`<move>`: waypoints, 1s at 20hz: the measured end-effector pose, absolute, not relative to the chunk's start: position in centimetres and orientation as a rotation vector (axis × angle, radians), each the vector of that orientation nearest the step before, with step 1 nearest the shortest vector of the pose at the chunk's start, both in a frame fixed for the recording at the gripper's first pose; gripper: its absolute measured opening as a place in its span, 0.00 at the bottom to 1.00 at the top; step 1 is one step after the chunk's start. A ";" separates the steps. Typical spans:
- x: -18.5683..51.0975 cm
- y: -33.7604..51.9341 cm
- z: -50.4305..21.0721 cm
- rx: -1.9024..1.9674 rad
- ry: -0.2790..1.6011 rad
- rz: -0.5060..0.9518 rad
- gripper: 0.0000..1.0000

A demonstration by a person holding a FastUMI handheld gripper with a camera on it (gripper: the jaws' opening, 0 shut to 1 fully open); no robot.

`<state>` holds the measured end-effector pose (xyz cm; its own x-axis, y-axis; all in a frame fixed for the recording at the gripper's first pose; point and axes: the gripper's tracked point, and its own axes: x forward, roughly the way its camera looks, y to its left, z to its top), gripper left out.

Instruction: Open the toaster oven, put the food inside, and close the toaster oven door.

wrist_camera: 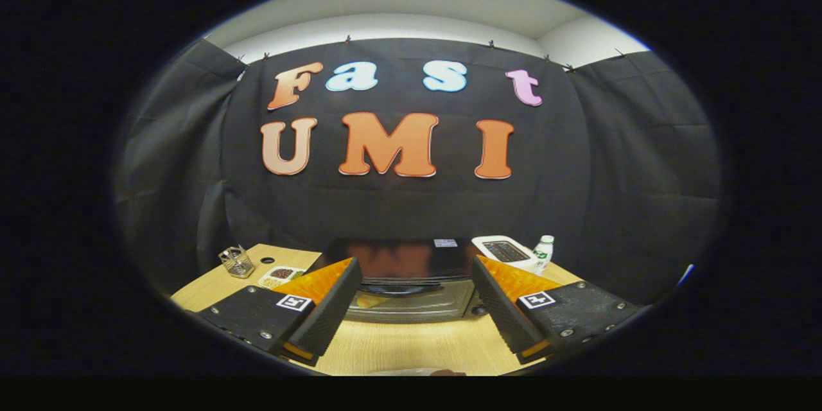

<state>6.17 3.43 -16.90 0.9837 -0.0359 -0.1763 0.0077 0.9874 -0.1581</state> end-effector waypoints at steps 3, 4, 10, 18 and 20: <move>3.8 2.4 -14.2 -0.160 0.142 -0.037 1.00; 3.1 2.0 -13.4 -0.159 0.130 -0.040 1.00; 0.1 0.6 -10.7 -0.150 0.092 -0.050 1.00; -0.8 0.3 -10.5 -0.144 0.094 -0.038 1.00; -0.8 0.3 -10.8 -0.144 0.099 -0.035 1.00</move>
<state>-0.82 0.29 -10.80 0.9945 -0.0420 -0.0964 0.0277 0.9891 -0.1446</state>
